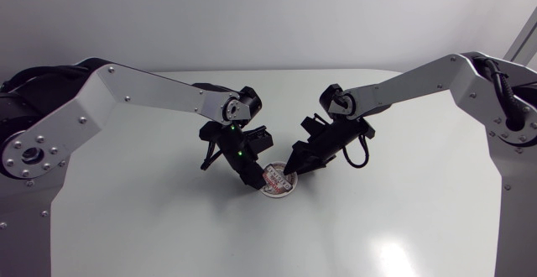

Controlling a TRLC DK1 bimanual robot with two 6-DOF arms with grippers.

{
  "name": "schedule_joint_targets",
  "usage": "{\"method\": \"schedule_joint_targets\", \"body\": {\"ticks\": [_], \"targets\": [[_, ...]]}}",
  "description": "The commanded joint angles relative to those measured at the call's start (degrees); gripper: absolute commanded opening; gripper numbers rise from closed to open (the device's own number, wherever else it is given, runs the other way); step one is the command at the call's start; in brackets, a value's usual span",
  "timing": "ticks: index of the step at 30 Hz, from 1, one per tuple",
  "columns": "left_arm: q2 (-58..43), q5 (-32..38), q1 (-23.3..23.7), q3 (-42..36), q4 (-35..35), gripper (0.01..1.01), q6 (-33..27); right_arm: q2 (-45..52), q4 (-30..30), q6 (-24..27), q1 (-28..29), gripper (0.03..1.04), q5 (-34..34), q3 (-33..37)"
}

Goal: Turn the coaster over.

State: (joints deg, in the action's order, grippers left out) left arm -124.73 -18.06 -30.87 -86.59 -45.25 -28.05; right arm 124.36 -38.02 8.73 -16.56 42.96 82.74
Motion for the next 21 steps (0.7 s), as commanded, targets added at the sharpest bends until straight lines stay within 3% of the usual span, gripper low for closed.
{"method": "schedule_joint_targets", "body": {"ticks": [1,2,10,16,19,21], "targets": [[-4.6,0.7,-0.7,0.4,-0.3,0.162,-0.3,0.3,-1.1,-1.2,-0.9,0.10,0.6,-1.2],[-4.6,0.6,-0.6,0.3,-0.3,0.162,-0.3,0.1,-1.1,-1.2,-0.9,0.05,0.6,-1.3],[-3.5,0.6,-0.2,0.2,-0.3,0.177,0.3,-5.4,1.6,-2.2,-2.5,0.05,-1.7,-4.3],[5.1,0.5,3.5,-0.8,-1.1,0.248,1.3,-14.6,2.4,-2.6,-3.0,0.05,-8.3,-5.4],[10.0,0.5,6.4,-1.7,-1.0,0.248,3.0,-19.2,3.7,-2.1,-5.0,0.05,-16.2,-6.2],[14.6,0.5,8.0,-0.8,0.7,0.249,4.4,-22.6,8.3,0.1,-8.9,0.05,-29.5,-9.1]]}}
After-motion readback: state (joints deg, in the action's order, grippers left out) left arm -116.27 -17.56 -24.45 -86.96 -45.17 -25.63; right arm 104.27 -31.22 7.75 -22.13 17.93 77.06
